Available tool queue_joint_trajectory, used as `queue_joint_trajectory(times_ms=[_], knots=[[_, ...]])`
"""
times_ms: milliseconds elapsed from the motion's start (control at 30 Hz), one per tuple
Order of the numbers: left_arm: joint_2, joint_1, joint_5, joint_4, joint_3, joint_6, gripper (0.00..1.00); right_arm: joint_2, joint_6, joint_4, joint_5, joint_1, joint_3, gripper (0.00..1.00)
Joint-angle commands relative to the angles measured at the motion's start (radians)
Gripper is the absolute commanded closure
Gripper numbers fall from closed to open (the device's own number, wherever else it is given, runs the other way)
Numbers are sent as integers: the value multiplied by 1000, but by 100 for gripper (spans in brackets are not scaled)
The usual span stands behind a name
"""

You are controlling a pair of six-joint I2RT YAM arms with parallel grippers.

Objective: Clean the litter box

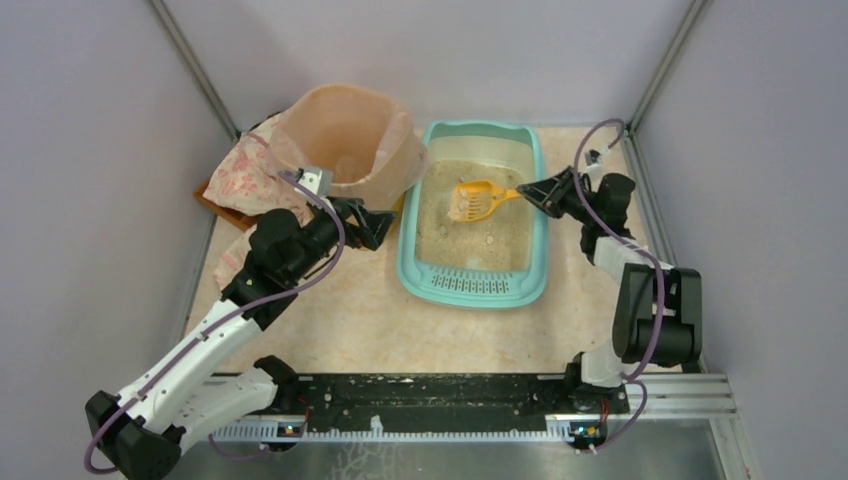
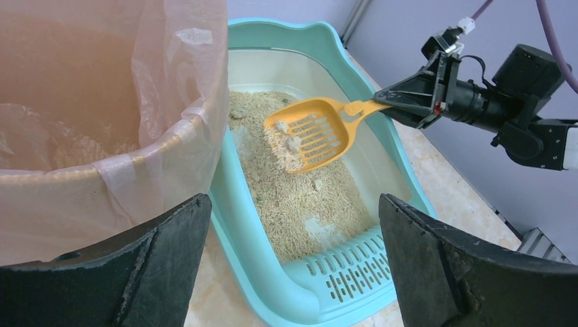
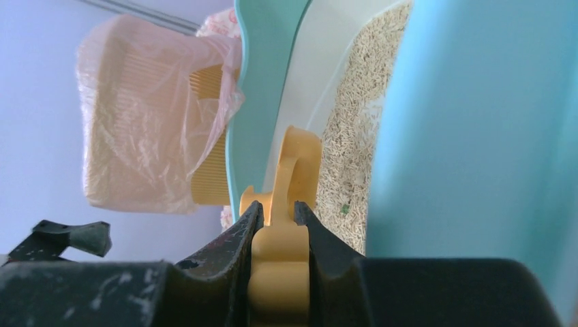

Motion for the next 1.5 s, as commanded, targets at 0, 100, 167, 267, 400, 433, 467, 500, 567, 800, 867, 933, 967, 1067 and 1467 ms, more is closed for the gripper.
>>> queue_joint_trajectory(times_ms=[0,100,167,267,400,433,467,500,567,800,867,933,967,1067,1467], knots=[[-15,-5,26,3,12,-3,2,-54,211,362,-141,-113,-108,100],[-16,-5,38,0,19,-10,3,-54,296,491,-163,-182,-177,100],[-20,-6,43,-6,26,-11,3,-47,343,571,-170,-202,-204,100],[-22,-5,41,-22,38,-8,3,-20,395,656,-148,-203,-231,100],[-19,-5,41,-23,39,-3,3,54,530,889,-145,-157,-241,100],[-15,-5,45,-24,41,-5,3,69,569,937,-138,-168,-249,100],[-12,-5,47,-25,43,-8,3,78,595,963,-134,-186,-254,100],[-13,-5,53,-28,43,-13,3,84,609,975,-129,-199,-258,100],[-18,-6,56,-30,39,-20,3,88,599,963,-127,-196,-254,100],[-19,-6,55,-16,23,-32,3,109,590,915,-121,-207,-257,100],[-16,-5,60,-6,14,-38,3,127,601,935,-143,-165,-233,100],[-8,-5,57,3,7,-37,3,122,590,909,-143,-134,-233,100],[-4,-5,57,3,8,-39,3,109,579,882,-123,-153,-247,100],[-8,-5,64,-7,15,-45,3,78,523,772,-93,-203,-268,100],[-73,-5,44,-38,-11,-61,3,-124,261,343,-64,-135,-219,100]])
